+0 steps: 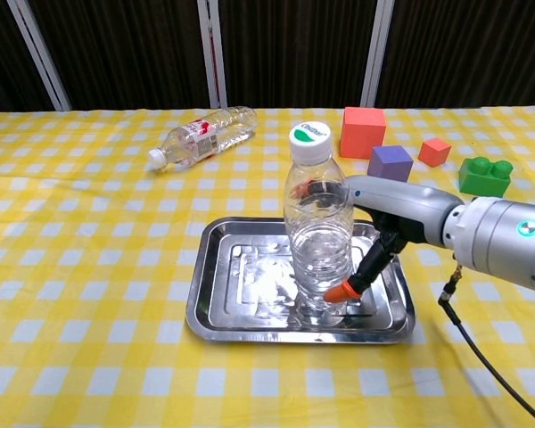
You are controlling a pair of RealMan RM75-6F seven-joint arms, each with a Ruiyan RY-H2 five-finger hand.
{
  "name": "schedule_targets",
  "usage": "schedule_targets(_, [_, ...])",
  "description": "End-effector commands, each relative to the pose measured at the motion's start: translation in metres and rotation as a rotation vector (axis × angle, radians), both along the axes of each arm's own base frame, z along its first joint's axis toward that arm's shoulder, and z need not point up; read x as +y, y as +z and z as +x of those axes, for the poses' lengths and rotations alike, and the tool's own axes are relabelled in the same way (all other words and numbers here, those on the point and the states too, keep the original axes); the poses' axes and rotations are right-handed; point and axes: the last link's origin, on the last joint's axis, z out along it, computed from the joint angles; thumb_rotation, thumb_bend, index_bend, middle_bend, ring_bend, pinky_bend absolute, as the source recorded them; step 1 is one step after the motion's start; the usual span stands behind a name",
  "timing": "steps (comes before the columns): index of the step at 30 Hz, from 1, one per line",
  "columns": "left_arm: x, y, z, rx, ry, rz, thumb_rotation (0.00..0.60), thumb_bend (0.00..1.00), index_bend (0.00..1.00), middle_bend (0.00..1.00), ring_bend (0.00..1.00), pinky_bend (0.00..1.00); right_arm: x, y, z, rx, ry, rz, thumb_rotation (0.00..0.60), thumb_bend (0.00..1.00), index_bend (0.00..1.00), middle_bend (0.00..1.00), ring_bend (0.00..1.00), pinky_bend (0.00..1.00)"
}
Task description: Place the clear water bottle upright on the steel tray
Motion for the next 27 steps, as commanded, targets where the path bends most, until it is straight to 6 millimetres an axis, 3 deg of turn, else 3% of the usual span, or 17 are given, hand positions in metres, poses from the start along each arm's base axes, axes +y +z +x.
schedule_targets(1, [0.0, 0.0, 0.0, 0.001, -0.001, -0.002, 0.6, 0.18, 0.22, 0.0, 0.0, 0.0, -0.002, 0.004, -0.001, -0.002, -0.013, -0.004, 0.6, 0.01, 0.0, 0.07, 0.06, 0.0])
schedule_targets(8, [0.0, -0.002, 0.001, 0.001, -0.006, -0.009, 0.6, 0.18, 0.22, 0.0, 0.0, 0.0, -0.021, 0.037, -0.024, 0.02, -0.104, -0.071, 0.6, 0.01, 0.0, 0.07, 0.06, 0.0])
schedule_targets(16, [0.0, -0.004, 0.002, 0.007, -0.01, -0.012, 0.6, 0.18, 0.22, 0.0, 0.0, 0.0, -0.031, 0.083, -0.078, 0.172, -0.18, -0.128, 0.6, 0.01, 0.0, 0.08, 0.06, 0.0])
schedule_targets(22, [0.001, -0.003, 0.001, 0.006, -0.004, -0.008, 0.6, 0.18, 0.22, 0.0, 0.0, 0.0, -0.008, 0.131, -0.125, 0.473, -0.139, -0.234, 0.6, 0.01, 0.0, 0.08, 0.06, 0.0])
schedule_targets(27, [0.001, 0.0, -0.001, 0.005, 0.004, 0.002, 0.6, 0.18, 0.22, 0.0, 0.0, 0.0, 0.04, 0.16, -0.133, 0.533, -0.078, -0.365, 0.6, 0.01, 0.0, 0.08, 0.03, 0.0])
